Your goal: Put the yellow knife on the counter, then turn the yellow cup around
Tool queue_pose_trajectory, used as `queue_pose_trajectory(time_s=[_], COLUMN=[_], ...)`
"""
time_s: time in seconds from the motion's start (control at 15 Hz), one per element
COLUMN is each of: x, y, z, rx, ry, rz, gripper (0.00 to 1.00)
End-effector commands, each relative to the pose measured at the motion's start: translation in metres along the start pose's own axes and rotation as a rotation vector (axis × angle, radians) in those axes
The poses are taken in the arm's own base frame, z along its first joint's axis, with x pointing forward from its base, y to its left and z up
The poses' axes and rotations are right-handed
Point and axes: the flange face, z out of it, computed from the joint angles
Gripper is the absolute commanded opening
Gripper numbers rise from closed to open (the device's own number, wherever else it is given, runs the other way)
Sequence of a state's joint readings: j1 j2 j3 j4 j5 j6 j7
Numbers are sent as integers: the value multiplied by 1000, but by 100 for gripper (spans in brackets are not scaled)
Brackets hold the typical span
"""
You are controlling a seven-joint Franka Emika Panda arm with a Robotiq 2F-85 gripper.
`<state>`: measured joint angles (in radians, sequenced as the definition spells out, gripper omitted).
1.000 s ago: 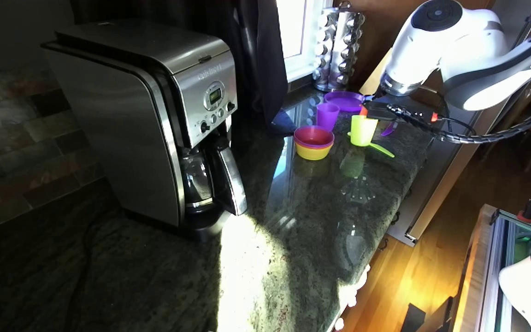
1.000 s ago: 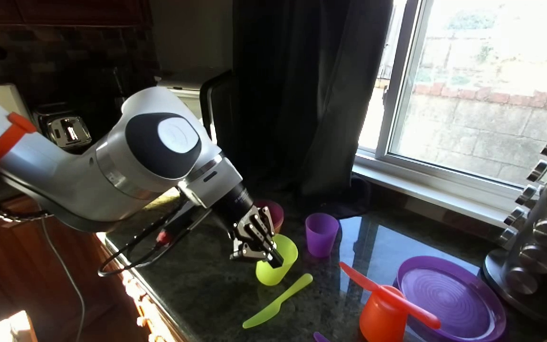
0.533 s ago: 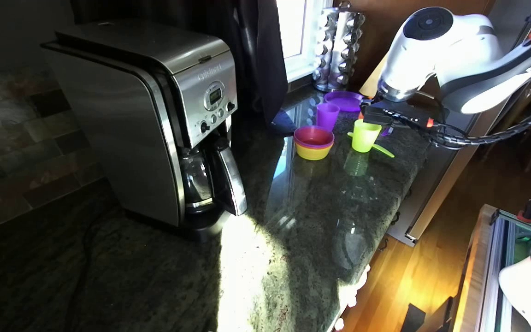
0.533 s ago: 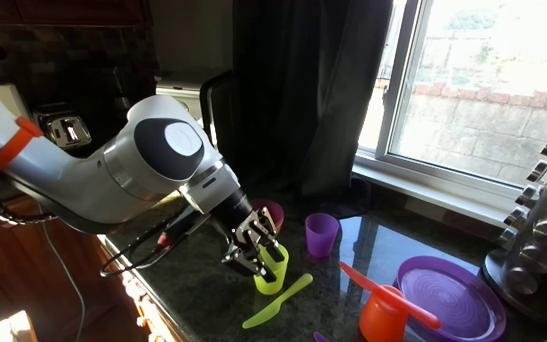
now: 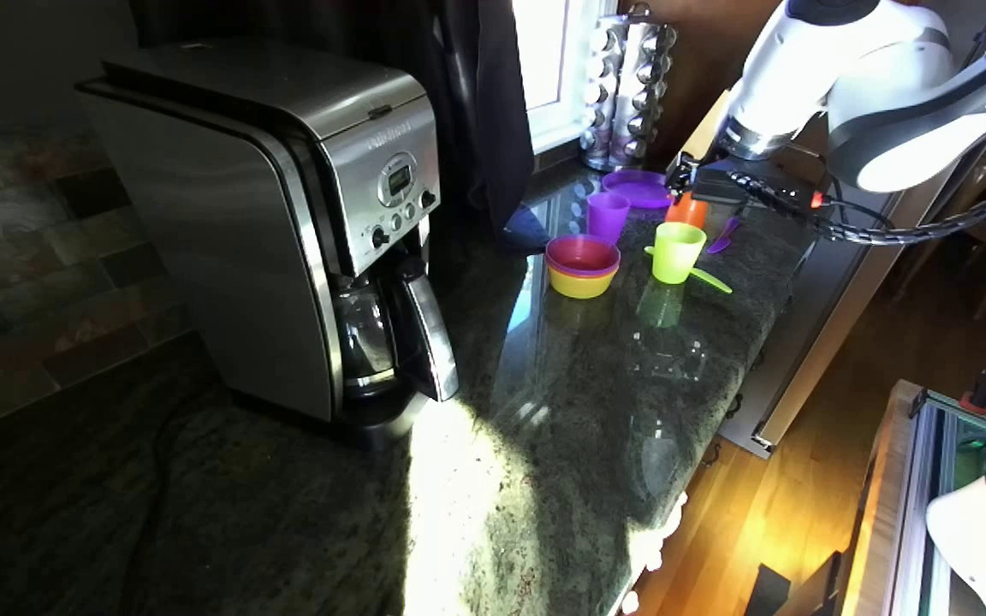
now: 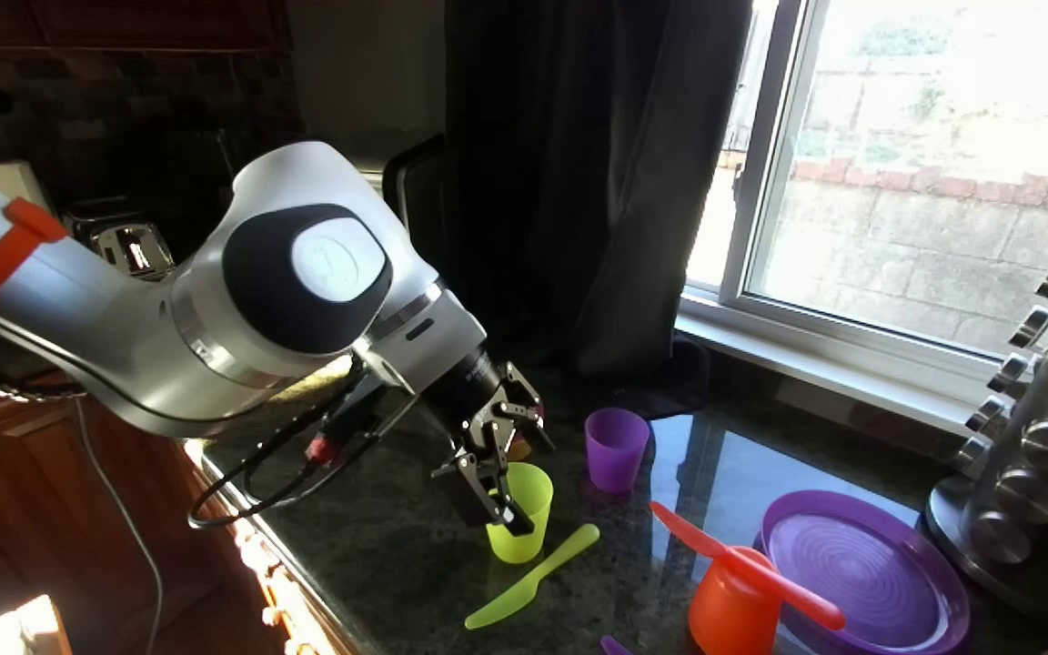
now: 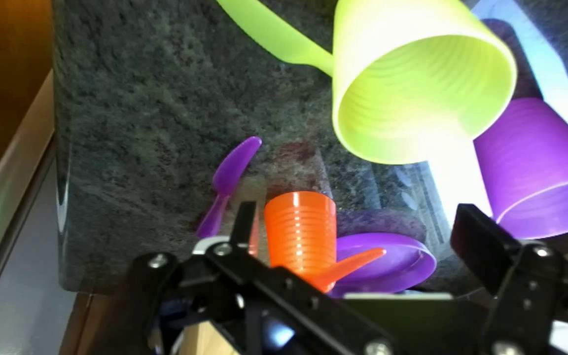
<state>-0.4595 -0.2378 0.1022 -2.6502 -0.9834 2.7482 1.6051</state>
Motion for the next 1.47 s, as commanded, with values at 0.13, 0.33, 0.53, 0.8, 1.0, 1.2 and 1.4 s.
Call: queue_pose_trajectory(time_s=[0.13,0.33,0.53,0.8,1.0,1.2,1.4], x=[-7,-7,28,78,100,102,105], y=[13,15,27,39,43,42,42], z=[5,-11,-43,-83,-99,-101,-103], rx=[97,119,116,93,109,111,114], ry=[-144,-235,-284,-305,-326,-305,-307], rz=[-193,-294,-386,-472,-505,-500,-511], gripper=[100,100,100,100,100,100,100])
